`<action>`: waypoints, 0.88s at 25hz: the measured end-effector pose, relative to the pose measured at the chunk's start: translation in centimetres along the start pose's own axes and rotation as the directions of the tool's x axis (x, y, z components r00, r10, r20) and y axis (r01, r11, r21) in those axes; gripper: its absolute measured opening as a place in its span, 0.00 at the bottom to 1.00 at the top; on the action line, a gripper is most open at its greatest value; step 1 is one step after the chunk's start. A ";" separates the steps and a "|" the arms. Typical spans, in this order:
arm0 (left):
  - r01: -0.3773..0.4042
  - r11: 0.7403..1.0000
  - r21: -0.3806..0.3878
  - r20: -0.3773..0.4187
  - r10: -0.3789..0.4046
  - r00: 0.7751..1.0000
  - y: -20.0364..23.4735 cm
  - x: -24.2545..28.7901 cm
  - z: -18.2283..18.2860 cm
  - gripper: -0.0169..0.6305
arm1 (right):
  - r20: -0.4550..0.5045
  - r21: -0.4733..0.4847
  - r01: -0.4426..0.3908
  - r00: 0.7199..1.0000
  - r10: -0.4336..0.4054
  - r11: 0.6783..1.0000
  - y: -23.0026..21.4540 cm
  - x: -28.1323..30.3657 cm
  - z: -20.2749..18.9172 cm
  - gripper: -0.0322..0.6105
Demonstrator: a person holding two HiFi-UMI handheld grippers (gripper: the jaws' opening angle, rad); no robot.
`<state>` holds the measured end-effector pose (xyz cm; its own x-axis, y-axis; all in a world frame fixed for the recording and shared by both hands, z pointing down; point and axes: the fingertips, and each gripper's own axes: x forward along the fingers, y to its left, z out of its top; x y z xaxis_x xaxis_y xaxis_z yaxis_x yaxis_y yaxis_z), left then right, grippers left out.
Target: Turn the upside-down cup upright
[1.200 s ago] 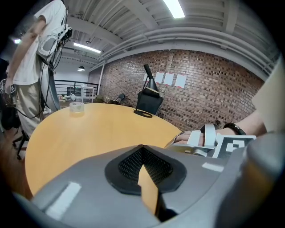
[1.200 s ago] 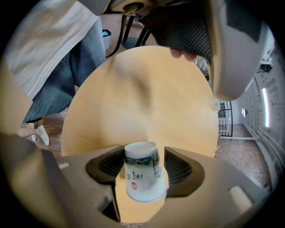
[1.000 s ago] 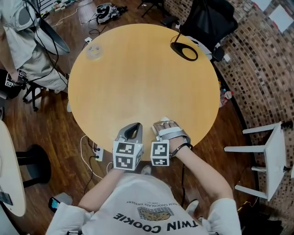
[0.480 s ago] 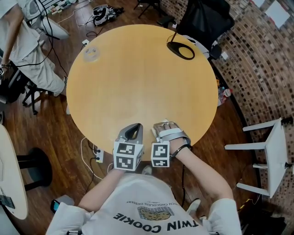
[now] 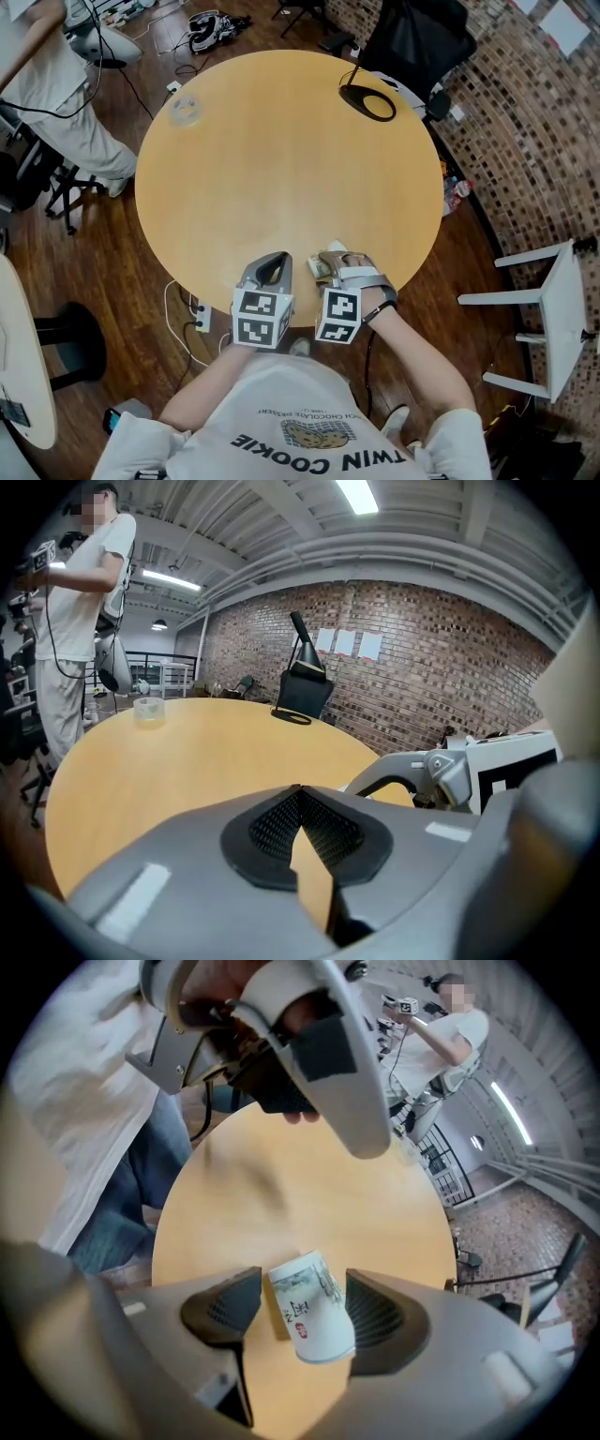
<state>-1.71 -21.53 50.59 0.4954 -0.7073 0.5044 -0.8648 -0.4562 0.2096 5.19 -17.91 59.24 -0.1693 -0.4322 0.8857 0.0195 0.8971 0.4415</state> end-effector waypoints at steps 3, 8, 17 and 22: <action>0.006 1.000 0.009 0.000 -0.006 1.000 -0.1 0.0 0.0 0.04 | 0.046 0.094 0.024 0.999 -0.028 0.995 -0.6 -0.8 0.3 0.47; 0.019 1.000 0.011 0.000 -0.019 1.000 -0.4 0.0 0.0 0.04 | 0.148 0.414 0.039 0.983 -0.109 0.910 -3.2 -2.6 -0.3 0.47; 0.021 0.999 0.026 -0.008 -0.021 1.000 -0.6 -0.3 0.0 0.04 | 0.272 0.858 -0.196 0.958 -0.095 0.475 -4.6 -2.6 -5.7 0.47; 0.019 0.999 0.027 -0.018 -0.018 1.000 -0.7 0.0 -0.6 0.04 | 0.413 0.864 -0.381 0.910 -0.028 0.329 -3.5 -1.6 -6.2 0.47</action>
<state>-1.20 -20.90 50.90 0.5096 -0.6890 0.5154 -0.8528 -0.4841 0.1960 11.53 -20.99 57.18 -0.5614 -0.3809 0.7347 -0.7802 0.5395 -0.3165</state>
